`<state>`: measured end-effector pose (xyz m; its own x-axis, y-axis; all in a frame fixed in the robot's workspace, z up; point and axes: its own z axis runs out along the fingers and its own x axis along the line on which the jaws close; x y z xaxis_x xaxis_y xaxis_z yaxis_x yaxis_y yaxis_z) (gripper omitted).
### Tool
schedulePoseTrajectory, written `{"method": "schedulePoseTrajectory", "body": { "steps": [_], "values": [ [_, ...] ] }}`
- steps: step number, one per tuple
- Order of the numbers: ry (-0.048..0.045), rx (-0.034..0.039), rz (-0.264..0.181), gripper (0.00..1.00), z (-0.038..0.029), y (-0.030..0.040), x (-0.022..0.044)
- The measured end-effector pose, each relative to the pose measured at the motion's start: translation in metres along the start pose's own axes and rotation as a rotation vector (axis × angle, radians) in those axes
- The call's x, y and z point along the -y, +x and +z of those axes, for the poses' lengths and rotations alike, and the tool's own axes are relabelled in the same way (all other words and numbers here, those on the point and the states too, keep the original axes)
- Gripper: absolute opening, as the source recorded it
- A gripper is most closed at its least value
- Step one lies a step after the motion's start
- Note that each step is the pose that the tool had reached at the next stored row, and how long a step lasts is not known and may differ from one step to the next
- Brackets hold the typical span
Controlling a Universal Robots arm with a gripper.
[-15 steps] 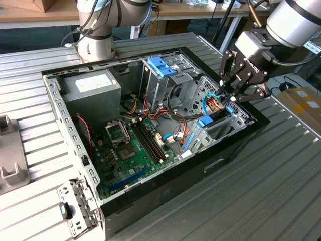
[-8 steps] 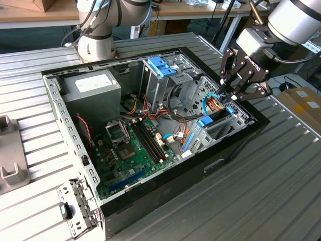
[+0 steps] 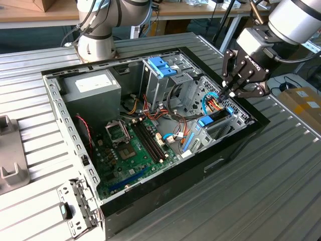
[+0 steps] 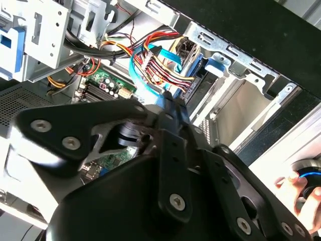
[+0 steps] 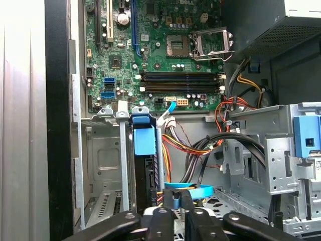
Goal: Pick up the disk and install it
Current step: 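Insert the second disk wire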
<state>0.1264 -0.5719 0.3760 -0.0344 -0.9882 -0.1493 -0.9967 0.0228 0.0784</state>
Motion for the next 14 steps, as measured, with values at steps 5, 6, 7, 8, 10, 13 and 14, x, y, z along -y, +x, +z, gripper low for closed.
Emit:
{"method": "schedulePoseTrajectory", "body": {
  "steps": [5, 6, 7, 8, 10, 13, 14],
  "values": [
    [0.0000, 0.0010, 0.000, 0.10, 0.0000, 0.0000, 0.0001],
    [0.0000, 0.0012, 0.000, 0.10, 0.0000, 0.0000, 0.0001],
    [0.0000, 0.0014, 0.000, 0.10, 0.0000, 0.0000, 0.0001],
    [-0.0001, 0.0016, 0.000, 0.10, 0.0000, 0.0000, 0.0001],
    [-0.0001, 0.0018, 0.000, 0.10, 0.0000, 0.0000, 0.0002],
    [-0.0001, 0.0023, 0.000, 0.10, 0.0000, 0.0000, 0.0002],
    [-0.0001, 0.0026, 0.000, 0.11, 0.0000, 0.0000, 0.0002]
  ]
}}
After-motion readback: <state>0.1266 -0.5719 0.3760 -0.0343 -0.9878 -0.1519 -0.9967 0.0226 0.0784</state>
